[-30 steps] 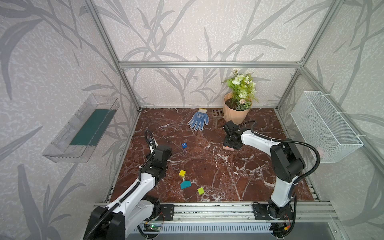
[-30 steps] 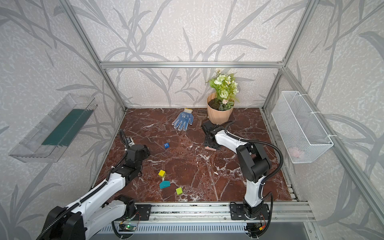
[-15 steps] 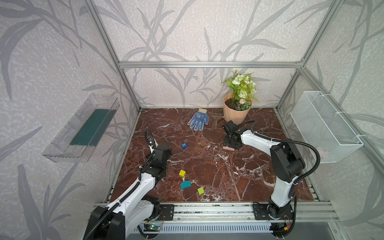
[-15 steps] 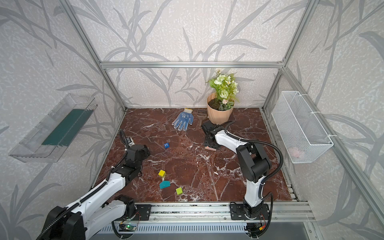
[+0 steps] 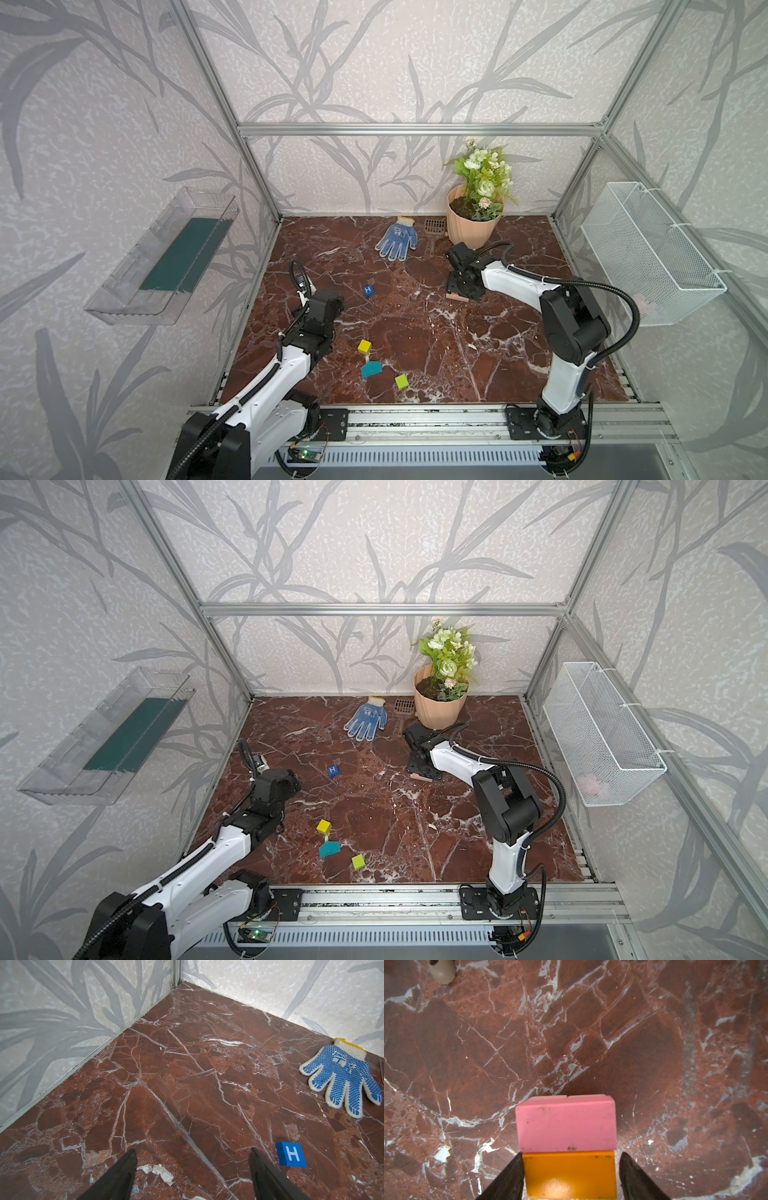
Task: Build the wood block tower
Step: 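Lower the orange block onto the dark pink block on the stack, then open the right gripper and raise it while the left arm reaches toward the stack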
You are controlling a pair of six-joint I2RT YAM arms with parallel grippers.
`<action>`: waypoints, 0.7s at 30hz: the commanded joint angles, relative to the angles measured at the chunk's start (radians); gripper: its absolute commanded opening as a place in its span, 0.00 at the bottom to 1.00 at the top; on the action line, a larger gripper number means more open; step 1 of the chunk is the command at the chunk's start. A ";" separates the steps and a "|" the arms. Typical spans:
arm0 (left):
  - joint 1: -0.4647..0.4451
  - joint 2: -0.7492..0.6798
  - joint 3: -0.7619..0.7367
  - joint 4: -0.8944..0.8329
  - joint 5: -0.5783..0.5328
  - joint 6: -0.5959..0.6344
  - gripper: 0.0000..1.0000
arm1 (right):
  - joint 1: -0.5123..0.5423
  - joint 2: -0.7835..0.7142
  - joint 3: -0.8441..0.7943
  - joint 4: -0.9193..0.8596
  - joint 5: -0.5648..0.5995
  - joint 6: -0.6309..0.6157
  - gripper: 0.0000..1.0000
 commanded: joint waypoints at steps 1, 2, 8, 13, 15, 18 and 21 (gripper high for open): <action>0.003 -0.012 -0.009 0.006 -0.014 0.005 0.84 | -0.004 -0.026 -0.019 0.001 0.004 -0.005 0.72; 0.003 -0.013 -0.009 0.006 -0.014 0.005 0.84 | -0.003 -0.030 -0.022 0.004 0.002 -0.007 0.72; 0.003 -0.012 -0.010 0.007 -0.013 0.004 0.84 | -0.004 -0.056 -0.045 0.027 -0.008 -0.012 0.74; 0.003 -0.012 -0.010 0.008 -0.012 0.006 0.84 | -0.004 -0.061 -0.048 0.044 -0.031 -0.025 0.75; 0.002 -0.012 -0.010 0.008 -0.012 0.006 0.84 | -0.003 -0.061 -0.047 0.051 -0.042 -0.031 0.76; 0.003 -0.012 -0.009 0.010 -0.008 0.008 0.84 | -0.001 -0.070 -0.056 0.065 -0.054 -0.045 0.77; 0.003 -0.014 0.000 0.012 0.032 0.026 0.82 | 0.000 -0.105 -0.074 0.076 -0.053 -0.057 0.79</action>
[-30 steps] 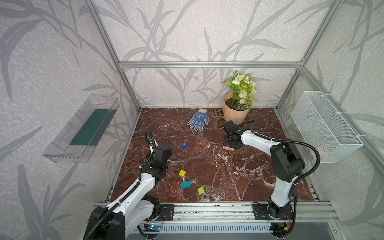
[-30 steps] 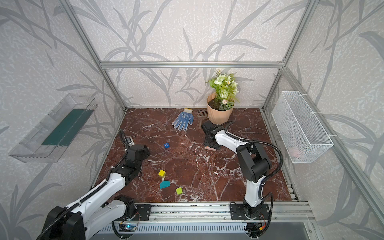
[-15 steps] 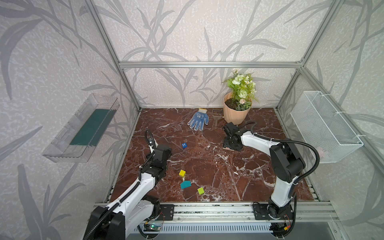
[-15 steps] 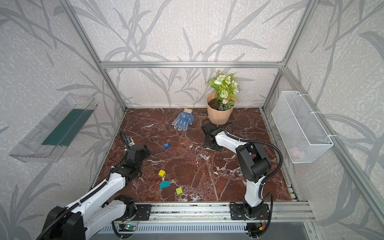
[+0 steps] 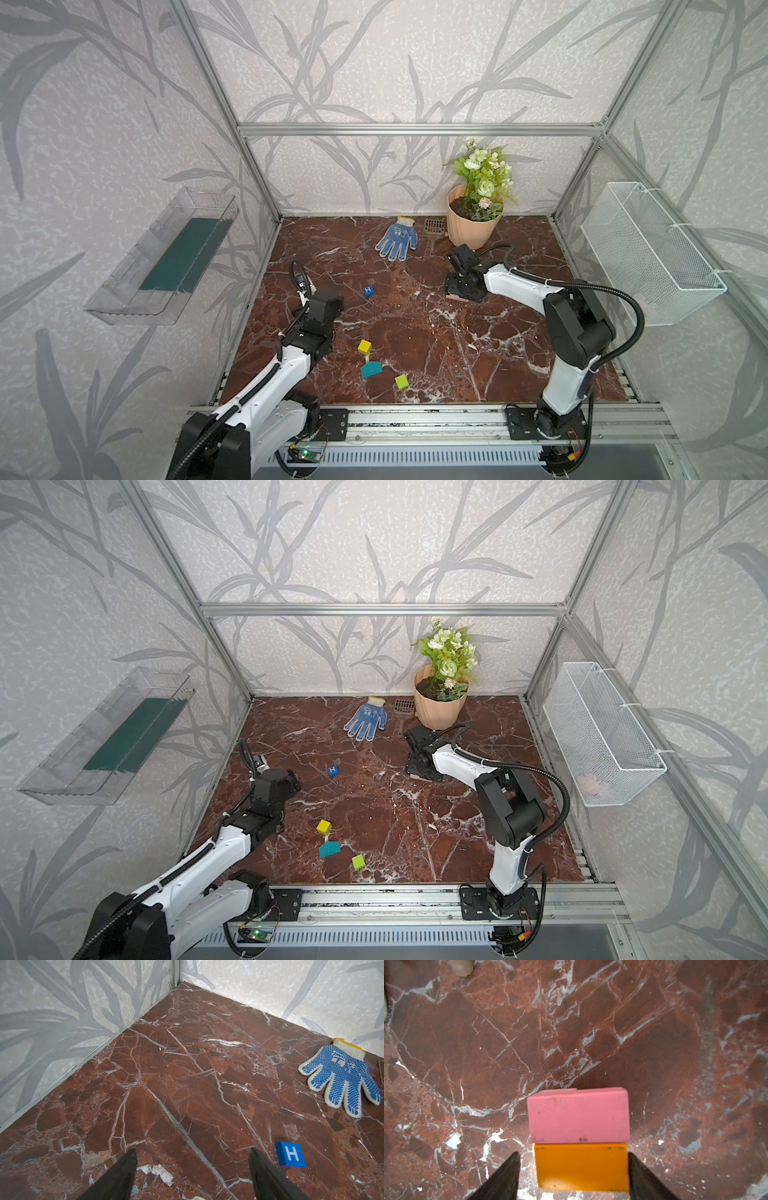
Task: Build the wood block tower
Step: 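Open the right gripper and raise it while the left arm reaches toward the stack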
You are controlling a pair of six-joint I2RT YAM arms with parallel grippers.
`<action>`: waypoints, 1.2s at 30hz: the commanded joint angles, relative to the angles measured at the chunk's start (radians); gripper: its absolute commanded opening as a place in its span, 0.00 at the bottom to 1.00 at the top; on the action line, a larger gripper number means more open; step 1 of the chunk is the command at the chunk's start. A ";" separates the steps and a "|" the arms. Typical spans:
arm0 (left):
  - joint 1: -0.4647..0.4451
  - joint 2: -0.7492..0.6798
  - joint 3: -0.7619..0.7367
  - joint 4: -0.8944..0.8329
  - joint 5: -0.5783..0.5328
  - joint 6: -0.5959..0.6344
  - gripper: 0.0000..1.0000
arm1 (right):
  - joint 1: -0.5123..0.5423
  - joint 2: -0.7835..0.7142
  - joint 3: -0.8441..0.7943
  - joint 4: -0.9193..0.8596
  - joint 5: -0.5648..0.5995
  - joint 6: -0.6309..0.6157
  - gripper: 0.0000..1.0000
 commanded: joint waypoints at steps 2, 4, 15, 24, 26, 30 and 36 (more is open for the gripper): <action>0.000 -0.020 0.021 -0.013 0.097 0.033 0.73 | -0.001 -0.100 -0.025 0.001 0.005 -0.033 0.79; -0.019 -0.027 0.046 -0.052 0.159 0.017 0.72 | -0.001 -0.150 -0.040 -0.001 0.024 -0.042 0.79; -0.361 0.178 0.158 0.124 0.311 0.043 0.73 | -0.089 -0.242 -0.110 0.032 0.016 -0.062 0.73; -0.505 0.430 0.267 0.257 0.409 0.071 0.72 | -0.182 -0.092 0.046 -0.039 -0.030 -0.192 0.65; -0.524 0.492 0.305 0.258 0.428 0.068 0.71 | -0.195 -0.015 0.134 -0.105 -0.070 -0.223 0.61; -0.564 0.601 0.383 0.256 0.454 0.063 0.70 | -0.197 0.094 0.234 -0.147 -0.097 -0.260 0.54; -0.607 0.764 0.525 0.204 0.486 0.052 0.67 | -0.198 0.153 0.274 -0.149 -0.098 -0.285 0.53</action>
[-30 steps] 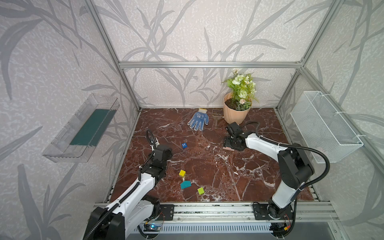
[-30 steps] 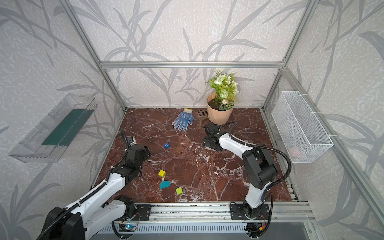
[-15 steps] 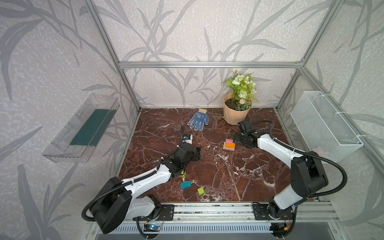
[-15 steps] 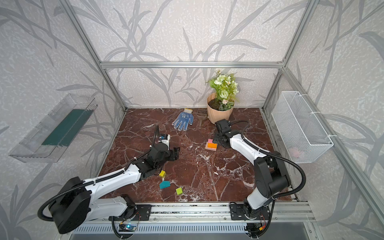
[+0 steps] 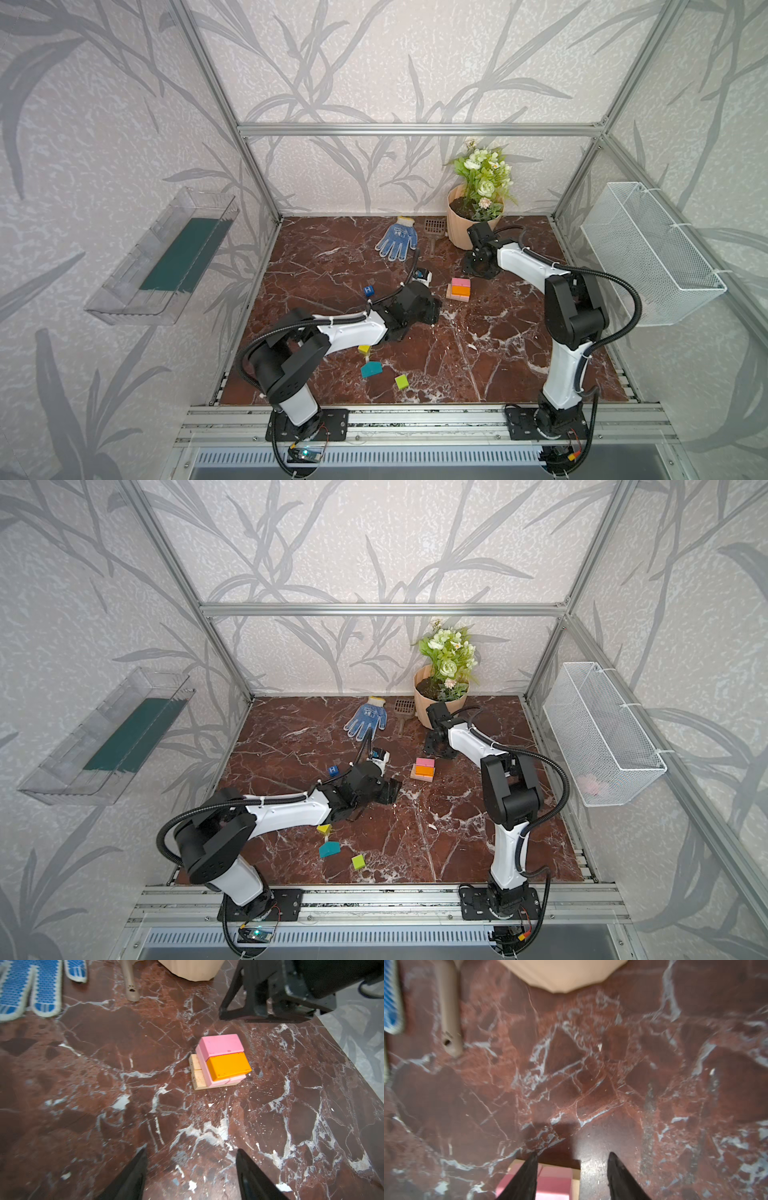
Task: Build the wood block tower
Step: 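Open the right gripper and raise it while the left arm reaches toward the stack, then hover the left gripper over the stack while the right gripper moves toward the small cubes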
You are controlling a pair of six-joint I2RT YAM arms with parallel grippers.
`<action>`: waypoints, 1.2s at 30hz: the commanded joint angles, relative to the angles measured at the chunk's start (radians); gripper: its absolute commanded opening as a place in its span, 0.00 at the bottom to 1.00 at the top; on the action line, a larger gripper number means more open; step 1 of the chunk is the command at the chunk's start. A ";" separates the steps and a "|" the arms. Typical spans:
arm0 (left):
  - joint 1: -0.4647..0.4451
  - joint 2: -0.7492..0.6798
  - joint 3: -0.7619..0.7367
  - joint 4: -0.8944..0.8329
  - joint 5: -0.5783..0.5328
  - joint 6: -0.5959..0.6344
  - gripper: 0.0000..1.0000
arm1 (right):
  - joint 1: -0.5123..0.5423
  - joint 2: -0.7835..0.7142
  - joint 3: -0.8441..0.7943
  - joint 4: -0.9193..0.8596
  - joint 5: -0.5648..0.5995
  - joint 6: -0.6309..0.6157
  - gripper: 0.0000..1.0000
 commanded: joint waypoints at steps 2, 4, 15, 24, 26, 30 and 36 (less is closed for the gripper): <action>-0.028 0.089 0.098 -0.049 0.024 0.000 0.66 | -0.004 0.019 0.042 -0.052 -0.013 -0.043 0.53; -0.037 0.122 0.129 -0.070 0.020 0.000 0.66 | -0.005 0.028 0.047 -0.058 -0.011 -0.049 0.51; -0.048 0.215 0.207 -0.119 0.007 -0.004 0.64 | -0.019 0.037 0.034 -0.060 -0.038 -0.054 0.45; -0.047 0.247 0.262 -0.161 -0.024 0.000 0.63 | -0.018 -0.008 -0.001 -0.050 -0.068 -0.057 0.44; -0.047 0.247 0.270 -0.165 -0.026 0.000 0.63 | -0.016 -0.022 -0.008 -0.052 -0.063 -0.055 0.43; -0.047 0.203 0.245 -0.156 -0.052 0.009 0.61 | -0.016 -0.070 -0.023 -0.069 -0.017 -0.045 0.44; -0.047 -0.003 0.114 -0.118 -0.195 0.064 0.62 | -0.015 -0.246 -0.091 -0.084 0.034 -0.031 0.52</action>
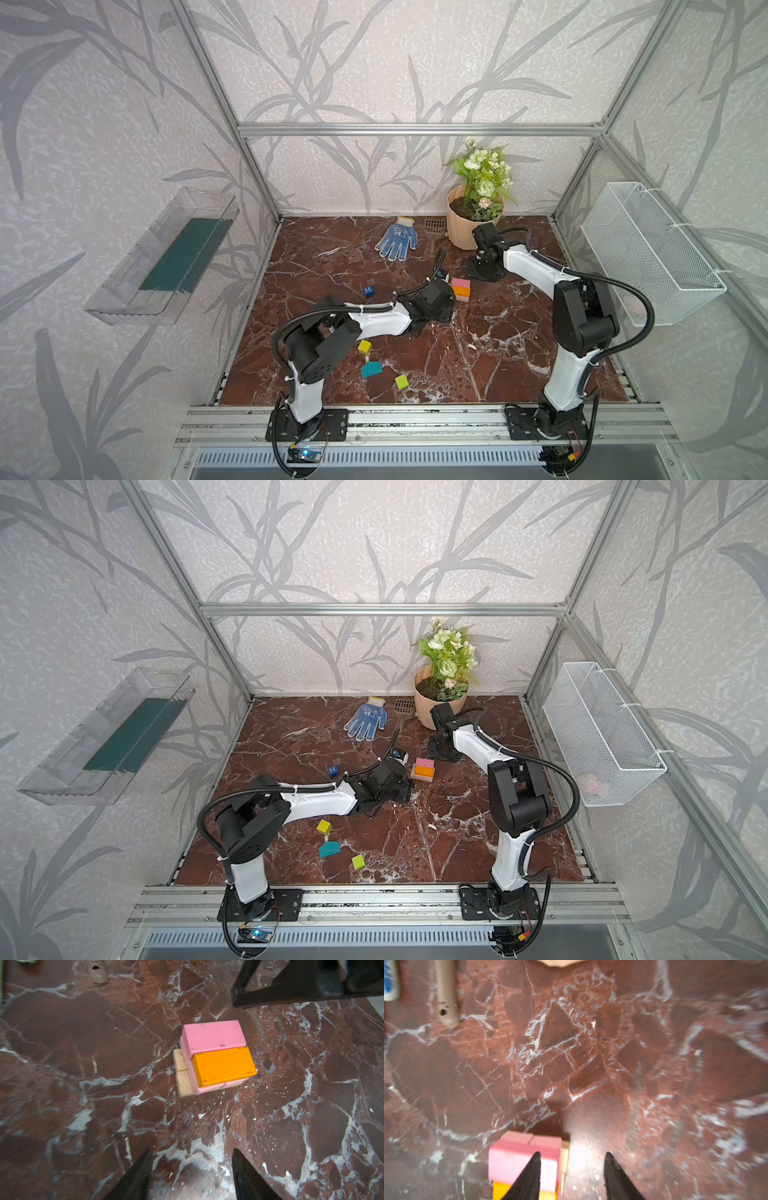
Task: Build the wood block tower
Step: 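Hover the left gripper over the stack while the right gripper moves toward the small cubes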
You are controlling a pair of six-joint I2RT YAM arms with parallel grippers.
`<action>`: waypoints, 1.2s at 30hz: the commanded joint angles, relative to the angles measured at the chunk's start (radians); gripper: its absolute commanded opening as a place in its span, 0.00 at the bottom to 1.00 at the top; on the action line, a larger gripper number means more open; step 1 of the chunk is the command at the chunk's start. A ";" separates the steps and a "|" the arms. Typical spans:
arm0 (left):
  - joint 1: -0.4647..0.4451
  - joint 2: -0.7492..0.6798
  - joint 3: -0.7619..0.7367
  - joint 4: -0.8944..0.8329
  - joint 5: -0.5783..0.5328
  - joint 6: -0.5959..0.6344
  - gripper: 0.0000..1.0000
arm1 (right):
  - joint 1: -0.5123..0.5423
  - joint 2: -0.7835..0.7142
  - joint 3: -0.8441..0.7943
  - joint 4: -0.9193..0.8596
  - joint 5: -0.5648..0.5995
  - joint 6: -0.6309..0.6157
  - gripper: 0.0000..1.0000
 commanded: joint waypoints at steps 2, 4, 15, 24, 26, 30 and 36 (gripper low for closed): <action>-0.002 -0.229 -0.111 0.029 -0.170 0.062 0.65 | 0.003 -0.197 -0.062 -0.028 0.060 0.018 0.55; -0.002 -0.336 -0.163 0.017 -0.223 0.085 0.68 | 0.004 -0.269 -0.106 -0.024 0.067 0.026 0.58; 0.188 -0.824 -0.398 -0.251 -0.461 0.019 0.86 | 0.166 -0.600 -0.314 0.025 0.053 0.057 0.69; 0.452 -1.018 -0.628 -0.261 -0.623 -0.048 0.94 | 0.545 -0.657 -0.389 -0.012 0.186 0.166 0.68; 0.463 -1.039 -0.674 -0.183 -0.620 -0.030 0.95 | 0.601 -0.641 -0.409 -0.010 0.168 0.186 0.66; 0.472 -1.063 -0.692 -0.190 -0.598 -0.050 0.96 | 0.708 -0.607 -0.456 0.015 0.159 0.258 0.65; 0.474 -1.066 -0.717 -0.142 -0.549 -0.028 0.96 | 0.869 -0.509 -0.495 0.079 0.155 0.331 0.65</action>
